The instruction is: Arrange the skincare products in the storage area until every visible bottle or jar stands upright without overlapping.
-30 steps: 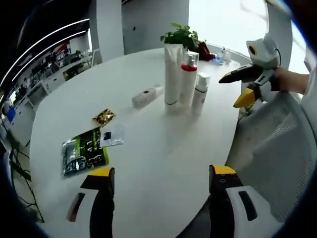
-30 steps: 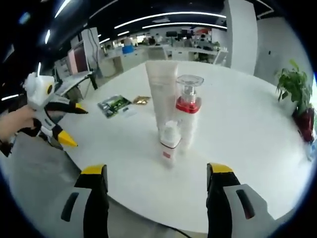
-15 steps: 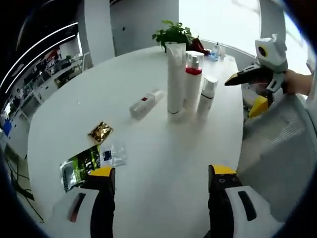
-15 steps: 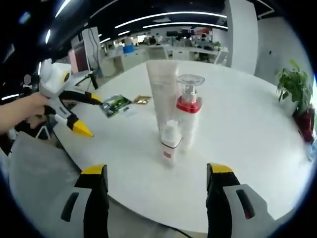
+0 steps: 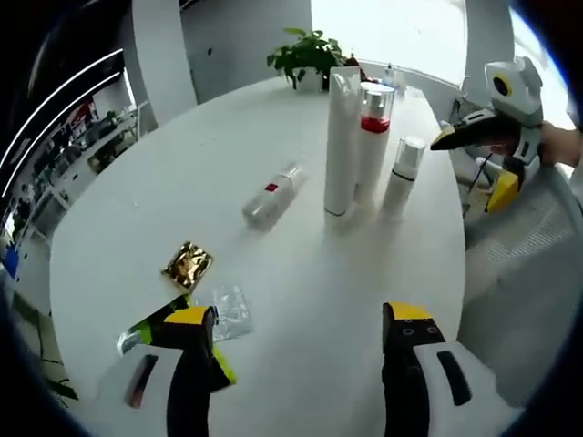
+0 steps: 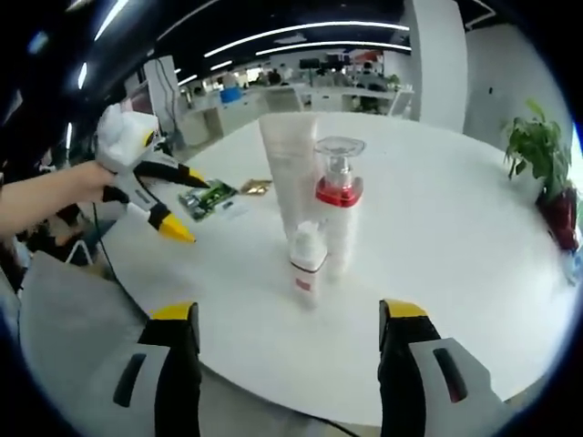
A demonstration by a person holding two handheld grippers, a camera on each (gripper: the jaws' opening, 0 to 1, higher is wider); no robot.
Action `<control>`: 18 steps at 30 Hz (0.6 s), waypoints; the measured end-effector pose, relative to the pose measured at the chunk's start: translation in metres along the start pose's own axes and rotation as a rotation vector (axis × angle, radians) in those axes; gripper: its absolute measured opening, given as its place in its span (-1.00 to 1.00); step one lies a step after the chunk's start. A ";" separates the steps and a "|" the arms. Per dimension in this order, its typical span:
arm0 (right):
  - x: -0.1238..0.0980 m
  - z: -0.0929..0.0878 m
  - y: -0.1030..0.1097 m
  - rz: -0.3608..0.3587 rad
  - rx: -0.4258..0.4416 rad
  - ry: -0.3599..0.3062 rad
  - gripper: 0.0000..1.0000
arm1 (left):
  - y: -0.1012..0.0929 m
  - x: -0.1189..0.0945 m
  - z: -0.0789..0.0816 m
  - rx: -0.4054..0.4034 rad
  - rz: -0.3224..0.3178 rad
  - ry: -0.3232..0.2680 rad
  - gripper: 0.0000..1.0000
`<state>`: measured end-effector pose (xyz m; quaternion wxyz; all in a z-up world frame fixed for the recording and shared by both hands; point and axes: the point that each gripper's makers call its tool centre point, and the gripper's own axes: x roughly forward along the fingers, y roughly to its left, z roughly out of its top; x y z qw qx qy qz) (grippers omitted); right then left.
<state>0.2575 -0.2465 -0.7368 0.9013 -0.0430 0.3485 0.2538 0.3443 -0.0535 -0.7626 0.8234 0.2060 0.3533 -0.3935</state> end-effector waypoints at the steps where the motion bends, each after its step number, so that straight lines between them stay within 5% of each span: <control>1: 0.000 -0.001 -0.001 -0.003 0.004 0.002 0.60 | 0.001 0.002 0.001 0.005 -0.002 -0.001 0.41; 18: -0.002 -0.002 -0.008 -0.037 0.012 0.012 0.57 | 0.017 0.039 0.025 0.172 -0.058 0.051 0.31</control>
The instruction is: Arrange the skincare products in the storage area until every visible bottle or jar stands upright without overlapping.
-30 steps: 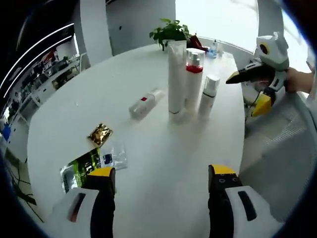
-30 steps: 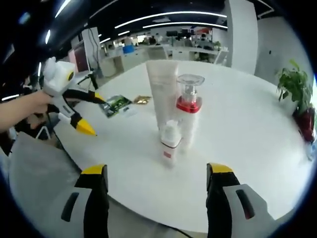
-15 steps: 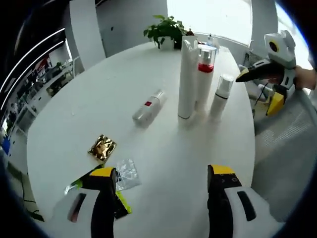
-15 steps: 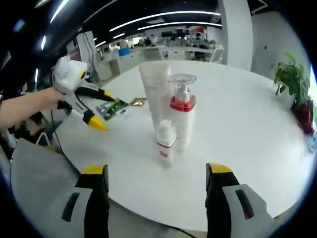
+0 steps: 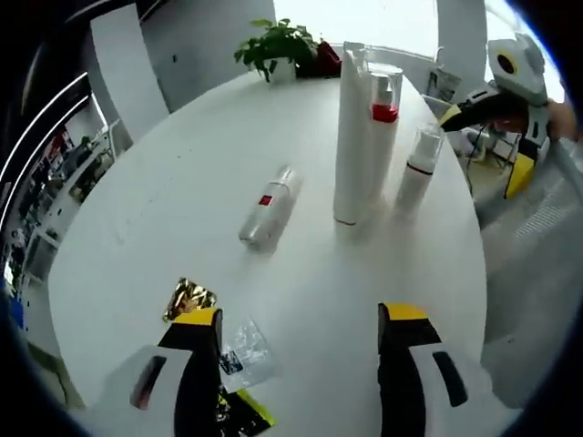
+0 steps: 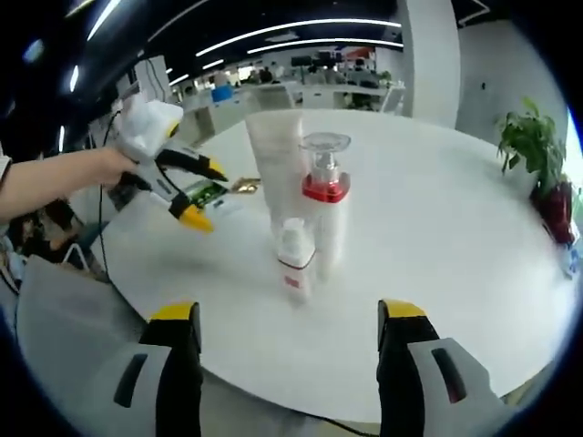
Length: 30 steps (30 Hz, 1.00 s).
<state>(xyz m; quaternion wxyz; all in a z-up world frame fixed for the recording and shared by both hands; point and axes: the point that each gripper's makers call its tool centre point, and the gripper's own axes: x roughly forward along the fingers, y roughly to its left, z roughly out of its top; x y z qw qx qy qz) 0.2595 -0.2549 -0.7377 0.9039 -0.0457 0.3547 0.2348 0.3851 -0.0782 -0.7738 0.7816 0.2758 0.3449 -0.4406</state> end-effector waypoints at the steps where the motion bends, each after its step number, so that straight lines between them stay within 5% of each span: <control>1: -0.001 0.001 0.000 -0.002 0.002 -0.001 0.57 | 0.003 0.003 0.002 0.012 -0.003 0.006 0.26; 30: 0.000 -0.003 -0.004 -0.023 0.007 0.017 0.55 | 0.036 0.083 0.061 0.149 -0.108 0.039 0.02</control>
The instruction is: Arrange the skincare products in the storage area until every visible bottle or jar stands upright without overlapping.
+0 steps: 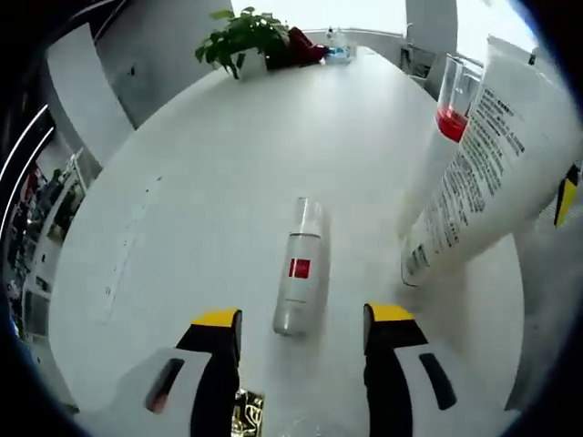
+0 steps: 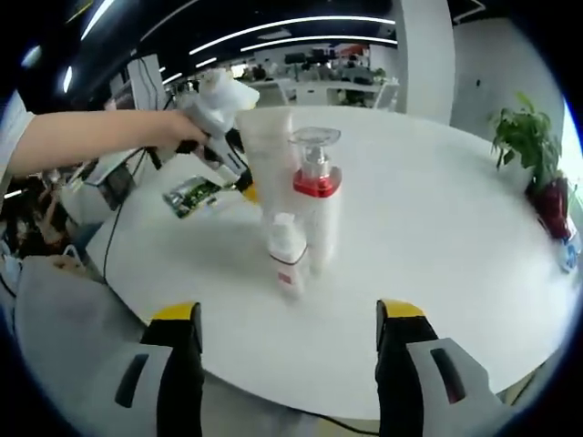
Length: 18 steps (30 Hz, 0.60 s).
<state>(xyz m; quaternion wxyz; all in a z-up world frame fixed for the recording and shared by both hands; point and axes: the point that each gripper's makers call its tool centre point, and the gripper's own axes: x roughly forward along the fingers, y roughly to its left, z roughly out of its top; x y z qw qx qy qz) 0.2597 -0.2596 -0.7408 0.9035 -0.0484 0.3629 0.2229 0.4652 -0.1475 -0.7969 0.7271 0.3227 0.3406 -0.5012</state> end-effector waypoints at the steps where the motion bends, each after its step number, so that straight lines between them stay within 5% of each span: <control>1: 0.001 -0.001 0.000 0.000 -0.008 0.004 0.55 | 0.000 0.003 0.001 -0.002 -0.011 -0.001 0.00; 18: -0.001 -0.001 0.001 -0.003 -0.017 0.013 0.55 | -0.004 0.028 0.004 0.133 -0.108 0.093 -0.17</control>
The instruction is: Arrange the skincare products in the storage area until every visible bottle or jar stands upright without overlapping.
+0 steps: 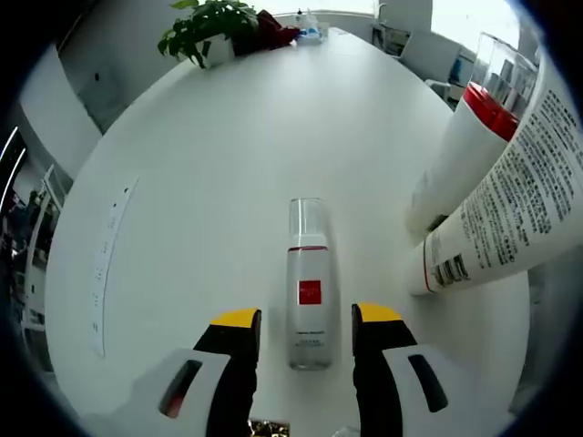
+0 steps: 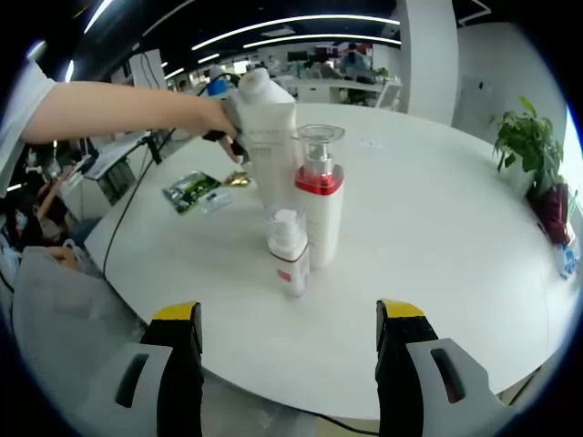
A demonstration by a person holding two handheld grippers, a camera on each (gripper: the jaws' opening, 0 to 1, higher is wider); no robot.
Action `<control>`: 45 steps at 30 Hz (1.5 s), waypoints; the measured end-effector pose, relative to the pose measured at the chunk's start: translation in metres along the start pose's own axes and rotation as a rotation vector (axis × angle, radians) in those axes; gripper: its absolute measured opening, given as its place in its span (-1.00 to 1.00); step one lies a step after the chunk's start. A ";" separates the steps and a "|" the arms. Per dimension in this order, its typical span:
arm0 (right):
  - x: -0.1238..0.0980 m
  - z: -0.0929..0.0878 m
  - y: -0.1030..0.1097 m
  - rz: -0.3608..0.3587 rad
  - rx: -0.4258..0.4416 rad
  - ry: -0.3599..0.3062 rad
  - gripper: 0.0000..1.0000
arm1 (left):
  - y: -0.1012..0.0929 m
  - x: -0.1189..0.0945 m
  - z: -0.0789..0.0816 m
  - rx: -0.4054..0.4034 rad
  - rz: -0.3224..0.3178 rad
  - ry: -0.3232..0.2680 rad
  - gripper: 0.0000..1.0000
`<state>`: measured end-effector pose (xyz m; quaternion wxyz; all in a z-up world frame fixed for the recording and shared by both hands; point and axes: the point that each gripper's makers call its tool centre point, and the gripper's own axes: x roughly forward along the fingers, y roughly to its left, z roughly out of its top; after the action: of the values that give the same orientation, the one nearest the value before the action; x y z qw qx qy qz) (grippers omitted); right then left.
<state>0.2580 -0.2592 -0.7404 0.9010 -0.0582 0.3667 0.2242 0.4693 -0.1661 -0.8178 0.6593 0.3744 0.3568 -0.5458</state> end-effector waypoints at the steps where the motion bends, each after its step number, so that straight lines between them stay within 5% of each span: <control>1: 0.000 0.000 0.000 0.000 0.000 0.000 0.55 | 0.000 0.001 0.000 0.009 -0.003 0.003 -0.20; 12: 0.000 -0.001 -0.002 -0.007 0.004 0.001 0.55 | -0.001 0.009 0.003 0.031 -0.032 0.028 -0.48; 26: -0.001 0.000 -0.003 -0.014 0.000 0.003 0.55 | 0.005 0.005 0.002 -0.017 -0.005 0.025 -0.51; 35: 0.000 0.001 -0.001 -0.011 -0.012 0.002 0.55 | 0.002 -0.017 0.006 -0.080 0.013 -0.014 -0.51; 45: 0.000 0.005 0.000 -0.005 -0.028 -0.016 0.55 | 0.005 -0.053 -0.010 -0.158 0.074 -0.052 -0.51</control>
<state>0.2608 -0.2583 -0.7368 0.9036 -0.0698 0.3562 0.2275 0.4658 -0.1330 -0.7755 0.7155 0.3200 0.3672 -0.5008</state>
